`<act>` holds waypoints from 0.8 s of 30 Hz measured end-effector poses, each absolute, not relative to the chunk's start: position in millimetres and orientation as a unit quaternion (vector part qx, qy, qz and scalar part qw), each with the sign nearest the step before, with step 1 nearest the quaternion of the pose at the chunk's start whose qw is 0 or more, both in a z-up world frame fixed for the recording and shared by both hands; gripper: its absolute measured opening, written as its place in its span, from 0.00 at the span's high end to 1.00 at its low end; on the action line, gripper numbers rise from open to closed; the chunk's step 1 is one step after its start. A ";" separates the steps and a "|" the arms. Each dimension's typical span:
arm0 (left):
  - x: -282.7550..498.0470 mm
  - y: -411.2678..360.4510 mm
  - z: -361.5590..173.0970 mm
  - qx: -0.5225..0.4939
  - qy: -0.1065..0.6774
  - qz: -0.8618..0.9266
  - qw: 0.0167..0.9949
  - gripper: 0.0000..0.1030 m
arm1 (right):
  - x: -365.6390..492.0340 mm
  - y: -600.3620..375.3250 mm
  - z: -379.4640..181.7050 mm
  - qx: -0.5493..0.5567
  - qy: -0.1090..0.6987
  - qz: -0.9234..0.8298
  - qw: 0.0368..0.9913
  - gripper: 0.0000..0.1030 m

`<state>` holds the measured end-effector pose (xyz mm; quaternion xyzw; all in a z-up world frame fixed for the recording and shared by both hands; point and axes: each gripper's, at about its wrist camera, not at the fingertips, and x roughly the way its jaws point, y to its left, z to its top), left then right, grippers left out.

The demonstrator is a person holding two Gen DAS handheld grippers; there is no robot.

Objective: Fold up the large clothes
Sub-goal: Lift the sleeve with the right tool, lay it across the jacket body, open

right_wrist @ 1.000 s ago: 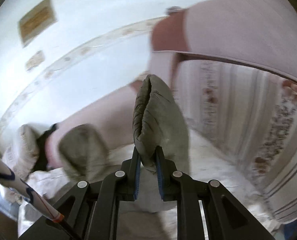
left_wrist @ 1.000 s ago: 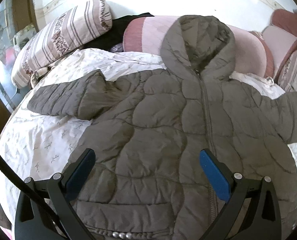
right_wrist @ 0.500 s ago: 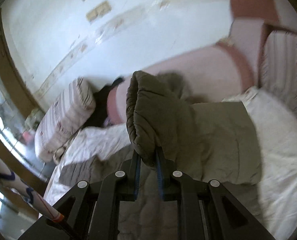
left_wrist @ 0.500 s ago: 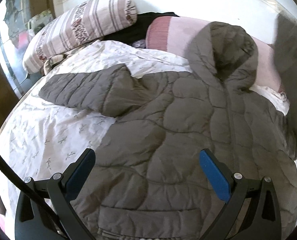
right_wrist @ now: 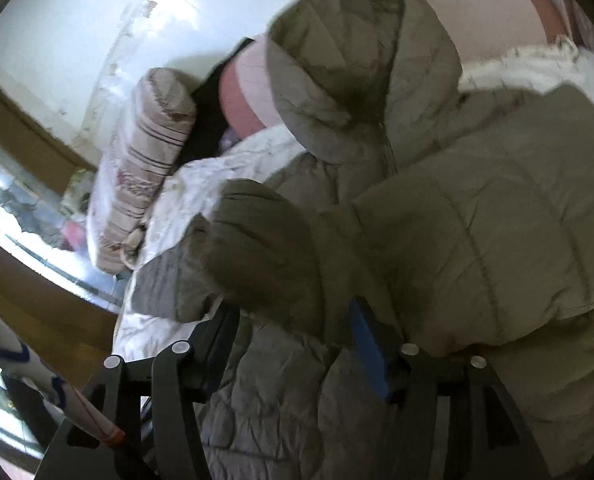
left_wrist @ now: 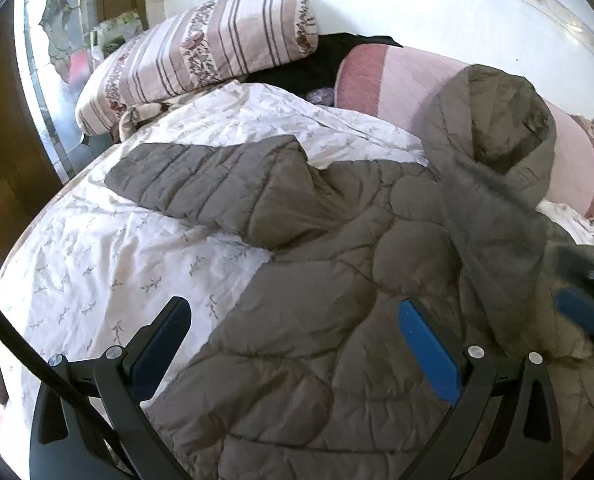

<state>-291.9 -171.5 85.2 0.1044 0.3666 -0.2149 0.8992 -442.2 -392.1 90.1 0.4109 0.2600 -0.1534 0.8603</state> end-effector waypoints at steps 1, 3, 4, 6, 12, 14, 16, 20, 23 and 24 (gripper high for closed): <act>-290.4 -172.7 84.4 0.103 0.365 -0.215 0.900 0.00 | -447.9 -391.3 95.7 0.409 0.248 -0.150 0.866 0.39; -288.5 -176.1 82.9 0.106 0.359 -0.212 0.903 0.00 | -472.8 -395.5 108.6 0.401 0.214 -0.164 0.876 0.39; -287.4 -178.1 82.5 0.107 0.357 -0.209 0.904 0.00 | -490.2 -401.6 112.4 0.390 0.200 -0.196 0.877 0.39; -284.3 -182.0 82.6 0.096 0.359 -0.220 0.902 0.00 | -522.3 -421.2 108.4 0.373 0.193 -0.283 0.862 0.39; -281.9 -225.0 56.3 0.152 0.372 -0.253 0.880 0.00 | -551.0 -477.5 57.1 0.374 0.231 -0.405 0.802 0.59; -276.8 -241.2 38.5 0.174 0.396 -0.263 0.862 0.00 | -544.3 -496.0 37.2 0.386 0.265 -0.420 0.777 0.62; -273.5 -253.5 21.5 0.205 0.410 -0.254 0.852 0.00 | -546.5 -506.5 21.4 0.406 0.301 -0.410 0.760 0.62; -275.7 -254.8 19.0 0.206 0.412 -0.260 0.849 0.00 | -529.9 -504.9 14.4 0.367 0.341 -0.416 0.759 0.62; -281.9 -244.9 30.6 0.196 0.395 -0.257 0.860 0.00 | -533.3 -500.0 23.3 0.368 0.329 -0.414 0.765 0.62; -285.4 -240.1 38.5 0.185 0.383 -0.261 0.867 0.00 | -536.1 -495.7 31.8 0.372 0.315 -0.407 0.773 0.62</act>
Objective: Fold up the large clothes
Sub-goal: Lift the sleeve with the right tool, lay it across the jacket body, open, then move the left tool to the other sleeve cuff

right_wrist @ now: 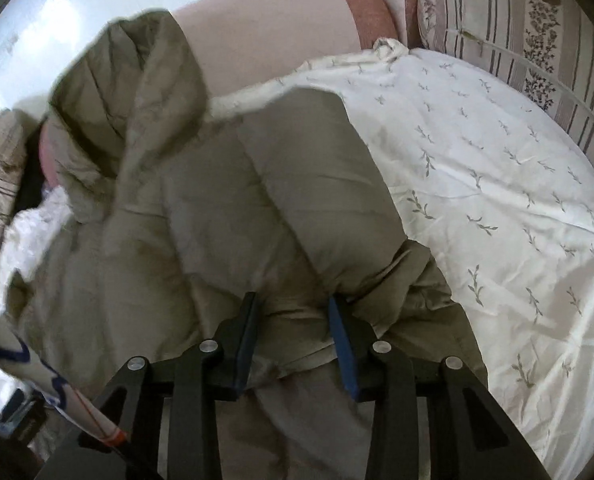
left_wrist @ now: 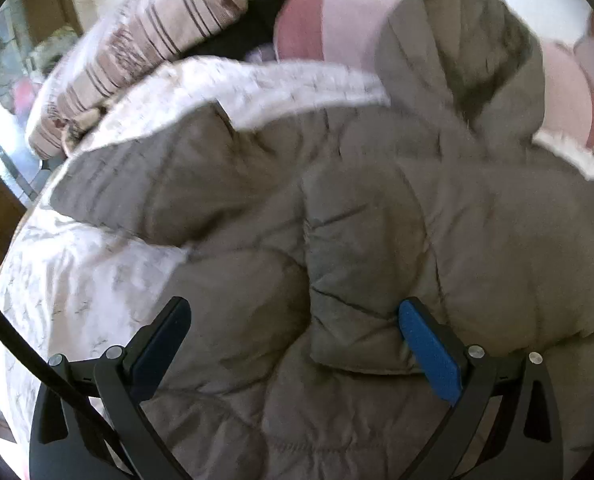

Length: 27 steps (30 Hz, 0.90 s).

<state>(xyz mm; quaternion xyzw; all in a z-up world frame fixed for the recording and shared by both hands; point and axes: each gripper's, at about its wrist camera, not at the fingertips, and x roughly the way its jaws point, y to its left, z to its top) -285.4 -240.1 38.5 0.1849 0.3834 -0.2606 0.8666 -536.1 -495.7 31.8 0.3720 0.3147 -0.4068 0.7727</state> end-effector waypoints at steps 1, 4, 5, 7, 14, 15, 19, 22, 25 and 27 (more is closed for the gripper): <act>-287.6 -236.3 45.1 0.177 0.373 -0.266 0.871 0.00 | -540.2 -487.3 39.9 0.373 0.302 -0.401 0.780 0.62; -302.2 -225.0 60.3 0.162 0.351 -0.286 0.877 0.00 | -548.1 -468.9 59.0 0.364 0.283 -0.383 0.800 0.62; -305.5 -222.6 61.3 0.159 0.351 -0.291 0.876 0.00 | -550.0 -462.2 62.2 0.359 0.282 -0.380 0.804 0.62; -312.2 -216.7 60.0 0.155 0.359 -0.307 0.868 0.00 | -558.1 -450.7 66.6 0.360 0.279 -0.384 0.804 0.61; -337.0 -194.1 42.0 0.179 0.372 -0.291 0.863 0.00 | -588.0 -393.7 86.1 0.367 0.258 -0.362 0.817 0.54; -339.8 -191.6 38.0 0.185 0.374 -0.289 0.861 0.00 | -589.4 -386.6 87.7 0.370 0.257 -0.356 0.819 0.45; -358.2 -181.0 23.3 0.208 0.387 -0.282 0.853 0.00 | -582.3 -362.8 80.3 0.373 0.274 -0.323 0.826 0.36; -371.0 -174.3 24.4 0.221 0.375 -0.279 0.856 0.00 | -572.5 -360.4 77.7 0.356 0.287 -0.316 0.832 0.36; -381.4 -166.7 28.1 0.229 0.368 -0.279 0.857 0.00 | -567.7 -367.3 72.8 0.358 0.292 -0.317 0.828 0.36; -385.8 -163.5 27.0 0.236 0.368 -0.279 0.855 0.00 | -562.9 -369.8 67.7 0.357 0.305 -0.316 0.825 0.36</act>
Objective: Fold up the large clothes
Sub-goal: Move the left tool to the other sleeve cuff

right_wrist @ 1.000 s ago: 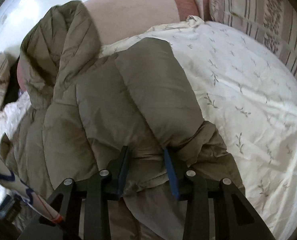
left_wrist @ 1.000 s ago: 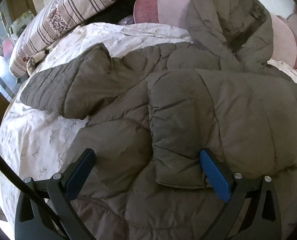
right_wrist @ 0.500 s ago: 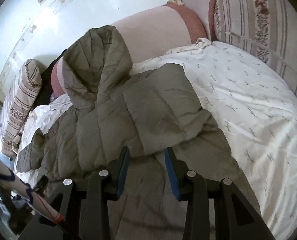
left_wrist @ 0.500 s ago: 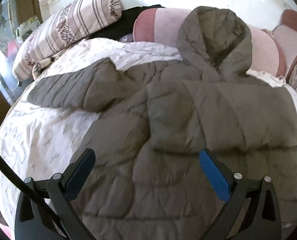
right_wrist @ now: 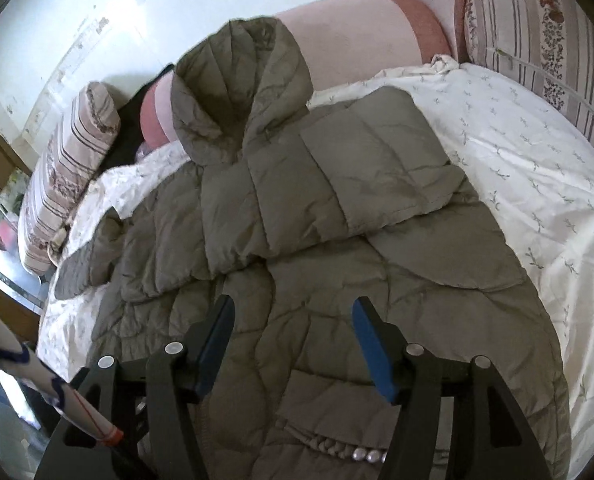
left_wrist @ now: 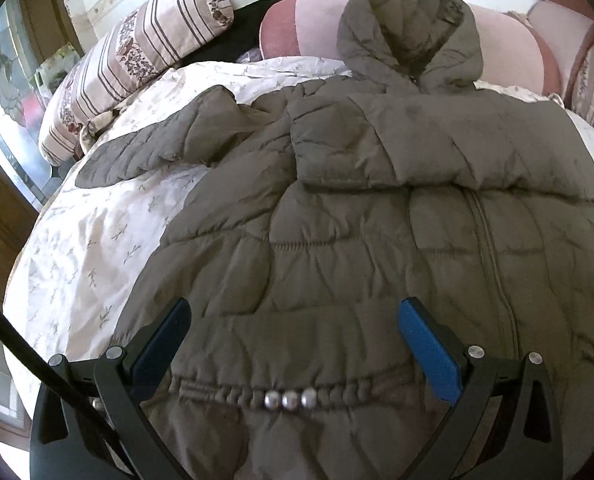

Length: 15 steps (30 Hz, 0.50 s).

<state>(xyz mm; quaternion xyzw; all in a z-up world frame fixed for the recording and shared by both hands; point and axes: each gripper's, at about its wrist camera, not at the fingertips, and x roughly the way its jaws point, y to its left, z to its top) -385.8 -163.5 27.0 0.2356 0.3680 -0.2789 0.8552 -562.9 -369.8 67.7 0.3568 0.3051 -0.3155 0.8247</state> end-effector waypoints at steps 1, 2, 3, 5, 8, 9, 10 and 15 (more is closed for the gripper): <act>-386.7 -162.5 26.1 0.239 0.368 -0.278 0.855 0.00 | -559.7 -371.1 63.6 0.356 0.314 -0.314 0.823 0.36; -388.0 -161.4 25.2 0.242 0.369 -0.276 0.854 0.00 | -557.8 -371.6 60.5 0.357 0.320 -0.312 0.821 0.36; -389.0 -159.8 24.5 0.246 0.371 -0.275 0.852 0.00 | -556.8 -372.2 56.3 0.360 0.324 -0.310 0.818 0.36; -389.5 -156.9 26.1 0.248 0.372 -0.276 0.851 0.00 | -552.7 -373.4 47.5 0.363 0.338 -0.310 0.811 0.36; -389.2 -152.3 31.5 0.248 0.373 -0.279 0.849 0.00 | -548.2 -376.2 34.7 0.355 0.359 -0.318 0.802 0.36; -387.3 -147.1 36.5 0.242 0.374 -0.281 0.850 0.00 | -546.7 -378.8 28.7 0.357 0.369 -0.320 0.796 0.36; -385.3 -142.5 40.8 0.236 0.374 -0.282 0.851 0.00 | -546.6 -380.6 26.2 0.360 0.372 -0.320 0.793 0.36; -364.6 -114.0 66.1 0.207 0.363 -0.274 0.866 0.00 | -549.2 -384.7 28.2 0.364 0.359 -0.329 0.794 0.36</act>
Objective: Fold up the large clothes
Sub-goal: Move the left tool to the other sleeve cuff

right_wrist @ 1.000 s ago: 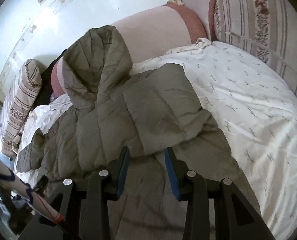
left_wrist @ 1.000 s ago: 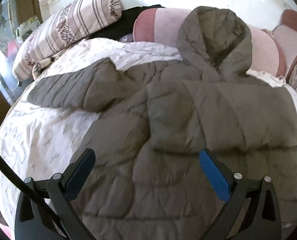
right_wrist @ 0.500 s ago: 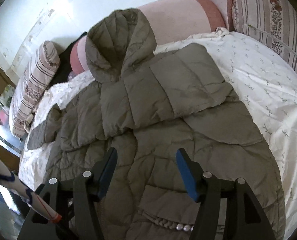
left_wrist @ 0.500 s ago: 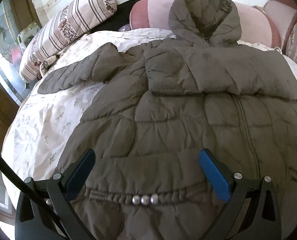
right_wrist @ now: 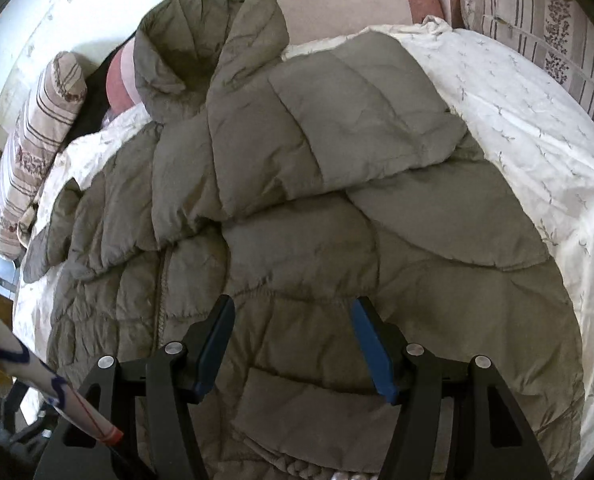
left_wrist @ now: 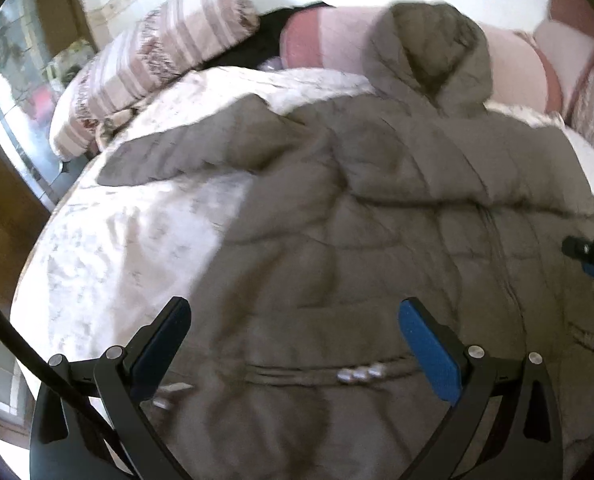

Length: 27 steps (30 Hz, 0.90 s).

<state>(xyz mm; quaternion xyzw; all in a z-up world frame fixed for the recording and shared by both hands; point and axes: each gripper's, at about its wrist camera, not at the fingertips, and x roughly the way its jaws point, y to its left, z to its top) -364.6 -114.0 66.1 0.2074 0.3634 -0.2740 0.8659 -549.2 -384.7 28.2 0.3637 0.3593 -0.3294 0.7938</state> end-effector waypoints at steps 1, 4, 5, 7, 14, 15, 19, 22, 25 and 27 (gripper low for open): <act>-355.5 -104.9 72.5 0.197 0.363 -0.269 0.870 0.00 | -548.5 -384.7 29.4 0.362 0.357 -0.330 0.795 0.36; -328.2 -84.9 86.2 0.169 0.373 -0.262 0.874 0.00 | -541.5 -383.0 28.5 0.354 0.363 -0.331 0.796 0.36; -312.9 -75.1 92.3 0.156 0.379 -0.256 0.876 0.00 | -539.5 -382.9 27.3 0.352 0.367 -0.332 0.794 0.36; -288.2 -57.0 101.1 0.129 0.387 -0.240 0.881 0.00 | -535.4 -382.9 25.7 0.347 0.373 -0.335 0.793 0.36; -201.8 3.5 117.5 0.034 0.438 -0.183 0.880 0.00 | -533.1 -388.3 26.0 0.342 0.377 -0.331 0.795 0.36; -191.2 11.1 119.7 0.028 0.441 -0.172 0.881 0.00 | -534.8 -388.6 28.0 0.342 0.371 -0.332 0.797 0.36; -157.6 32.9 124.5 0.010 0.446 -0.149 0.882 0.00 | -536.6 -383.4 39.4 0.331 0.357 -0.323 0.812 0.36; -126.3 45.9 127.6 -0.019 0.450 -0.149 0.880 0.00 | -533.6 -379.9 40.6 0.324 0.362 -0.313 0.816 0.36; -95.7 51.2 125.7 -0.047 0.458 -0.144 0.876 0.00 | -527.9 -378.9 37.4 0.317 0.373 -0.309 0.815 0.36; -73.8 54.1 121.9 -0.077 0.463 -0.152 0.870 0.05 | -524.6 -379.6 35.8 0.318 0.377 -0.304 0.815 0.36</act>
